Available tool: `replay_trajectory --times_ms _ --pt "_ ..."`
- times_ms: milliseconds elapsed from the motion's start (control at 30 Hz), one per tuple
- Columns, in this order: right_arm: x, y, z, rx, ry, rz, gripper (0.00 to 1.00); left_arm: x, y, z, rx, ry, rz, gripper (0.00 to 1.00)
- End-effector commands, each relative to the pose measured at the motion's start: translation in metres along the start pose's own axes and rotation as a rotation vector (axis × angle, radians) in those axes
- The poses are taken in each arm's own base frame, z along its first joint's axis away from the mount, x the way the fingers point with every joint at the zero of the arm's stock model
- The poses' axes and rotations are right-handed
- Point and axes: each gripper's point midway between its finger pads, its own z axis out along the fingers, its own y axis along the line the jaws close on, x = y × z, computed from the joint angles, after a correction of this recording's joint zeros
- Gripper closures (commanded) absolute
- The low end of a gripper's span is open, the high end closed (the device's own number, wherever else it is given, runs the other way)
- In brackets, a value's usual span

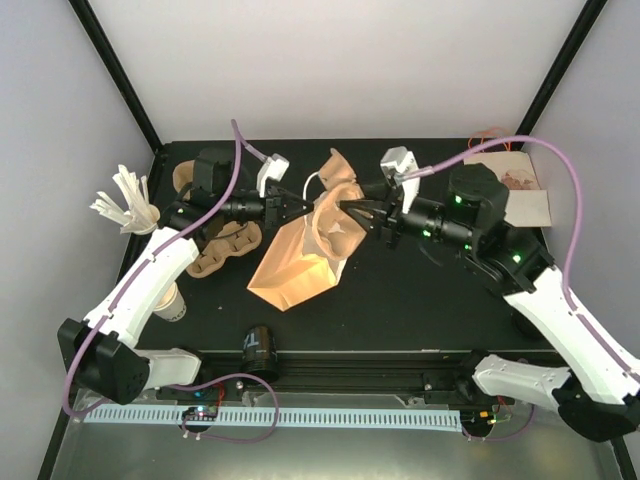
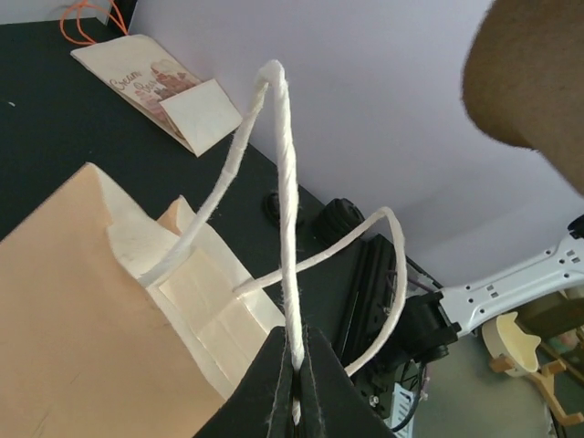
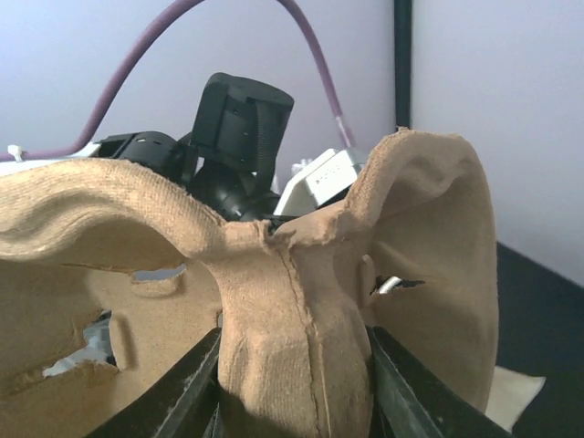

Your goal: Pack the takeout coffee

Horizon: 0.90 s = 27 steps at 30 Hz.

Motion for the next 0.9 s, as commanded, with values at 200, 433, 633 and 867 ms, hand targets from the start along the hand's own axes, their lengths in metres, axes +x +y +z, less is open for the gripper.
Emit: replay_trajectory --times_ms 200,433,633,867 --pt "0.014 0.001 0.034 -0.308 0.091 0.379 0.61 -0.019 -0.010 -0.012 -0.057 -0.064 0.115 0.98" --pt "0.039 -0.003 0.042 -0.445 0.181 0.408 0.60 -0.018 -0.014 -0.010 -0.016 -0.063 0.123 0.98" --pt "0.066 -0.017 0.045 -0.377 0.307 0.422 0.59 -0.025 -0.020 -0.012 -0.013 -0.070 0.156 0.98" --pt "0.100 -0.031 0.037 -0.299 0.394 0.464 0.60 -0.037 -0.026 -0.008 0.029 -0.054 0.177 0.98"
